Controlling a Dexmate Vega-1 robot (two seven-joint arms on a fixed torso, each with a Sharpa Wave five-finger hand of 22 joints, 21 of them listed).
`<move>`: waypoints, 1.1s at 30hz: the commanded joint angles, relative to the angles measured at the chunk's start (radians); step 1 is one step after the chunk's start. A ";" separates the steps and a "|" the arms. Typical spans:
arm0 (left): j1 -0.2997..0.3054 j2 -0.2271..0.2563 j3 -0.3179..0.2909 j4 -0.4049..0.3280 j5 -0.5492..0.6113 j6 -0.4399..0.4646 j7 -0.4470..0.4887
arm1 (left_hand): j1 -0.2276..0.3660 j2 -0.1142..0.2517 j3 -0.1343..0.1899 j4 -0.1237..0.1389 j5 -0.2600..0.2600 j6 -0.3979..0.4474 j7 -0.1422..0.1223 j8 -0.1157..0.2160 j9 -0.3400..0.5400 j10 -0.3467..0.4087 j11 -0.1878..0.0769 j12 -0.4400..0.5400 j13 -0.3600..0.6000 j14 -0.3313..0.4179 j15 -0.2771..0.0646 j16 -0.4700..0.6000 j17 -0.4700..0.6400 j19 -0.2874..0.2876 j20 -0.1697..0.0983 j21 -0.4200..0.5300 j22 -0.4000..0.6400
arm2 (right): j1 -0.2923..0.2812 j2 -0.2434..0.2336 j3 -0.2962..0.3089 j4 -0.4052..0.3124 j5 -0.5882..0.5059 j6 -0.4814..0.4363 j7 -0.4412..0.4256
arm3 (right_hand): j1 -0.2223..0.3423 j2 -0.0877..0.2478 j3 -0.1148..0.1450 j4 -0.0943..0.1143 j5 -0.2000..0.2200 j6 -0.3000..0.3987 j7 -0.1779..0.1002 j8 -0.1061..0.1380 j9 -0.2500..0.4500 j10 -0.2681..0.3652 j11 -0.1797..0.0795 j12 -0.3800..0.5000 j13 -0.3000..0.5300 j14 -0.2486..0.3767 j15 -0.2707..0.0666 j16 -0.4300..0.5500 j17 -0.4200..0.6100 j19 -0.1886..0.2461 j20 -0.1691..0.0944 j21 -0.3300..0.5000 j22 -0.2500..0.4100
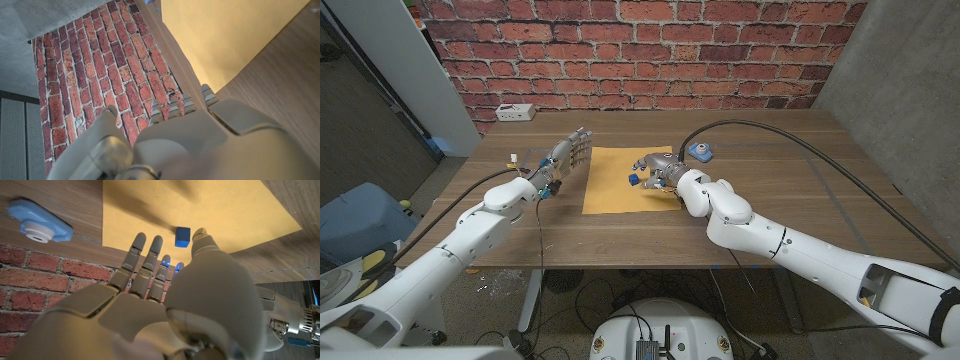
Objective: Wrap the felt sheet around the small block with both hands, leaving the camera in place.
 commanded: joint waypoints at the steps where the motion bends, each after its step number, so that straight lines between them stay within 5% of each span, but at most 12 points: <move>1: 0.038 0.076 0.011 -0.104 0.085 0.045 0.043 | 0.047 0.005 0.017 -0.035 -0.011 0.021 0.006 0.013 0.005 -0.020 0.001 -0.004 0.003 -0.028 0.005 -0.002 0.002 -0.014 0.000 -0.010 0.004 | -0.062 -0.042 0.036 -0.056 -0.003 -0.023 0.006 | -0.021 -0.005 -0.002 0.005 0.013 -0.006 0.004 0.007 0.003 -0.034 0.002 -0.022 -0.005 -0.064 -0.097 -0.041 -0.027 -0.014 0.002 -0.012 0.003; 9: 0.077 0.120 0.007 -0.189 0.142 0.096 0.113 | 0.097 0.014 0.035 -0.072 -0.023 0.039 0.012 0.016 0.007 -0.028 -0.002 -0.003 0.004 -0.043 0.009 0.001 0.002 -0.013 0.002 -0.016 0.005 | -0.098 -0.064 0.044 -0.078 -0.010 -0.052 0.014 | -0.029 -0.012 -0.001 -0.004 0.025 -0.014 0.004 0.008 0.004 -0.071 0.003 -0.043 -0.014 -0.165 -0.060 -0.081 -0.059 -0.054 0.009 -0.039 0.002; 17: 0.114 0.180 -0.004 -0.276 0.197 0.156 0.160 | 0.193 0.040 0.075 -0.136 -0.042 0.070 0.009 0.022 0.010 -0.037 0.003 0.000 0.005 -0.059 0.024 0.004 0.002 -0.006 0.014 -0.024 0.007 | -0.121 -0.084 0.044 -0.105 -0.023 -0.087 0.031 | -0.050 -0.020 -0.003 -0.009 0.042 -0.026 0.003 0.009 0.004 -0.117 0.001 -0.056 -0.026 -0.270 -0.014 -0.087 -0.095 -0.153 0.038 -0.099 0.000; 27: 0.164 0.262 -0.029 -0.377 0.235 0.242 0.190 | 0.300 0.073 0.121 -0.177 -0.059 0.057 0.002 0.012 0.012 -0.060 0.003 -0.001 0.006 -0.081 0.042 0.005 0.001 -0.023 0.015 -0.041 0.007 | -0.134 -0.101 0.031 -0.129 -0.063 -0.126 0.059 | -0.047 -0.022 0.001 -0.020 0.052 -0.053 0.003 0.002 0.004 -0.164 0.005 -0.064 -0.033 -0.328 0.000 -0.087 -0.115 -0.169 0.045 -0.121 -0.001; 33: 0.155 0.355 -0.019 -0.493 0.284 0.418 0.178 | 0.425 0.102 0.180 -0.189 -0.059 0.058 0.007 0.013 0.015 -0.042 0.014 0.011 0.009 -0.042 -0.008 0.015 0.003 -0.044 0.010 -0.062 0.007 | -0.135 -0.107 0.019 -0.143 -0.090 -0.161 0.101 | -0.036 -0.021 0.008 -0.031 0.059 -0.077 0.008 -0.003 0.004 -0.200 0.011 -0.068 -0.037 -0.353 0.006 -0.084 -0.125 -0.171 0.042 -0.131 -0.001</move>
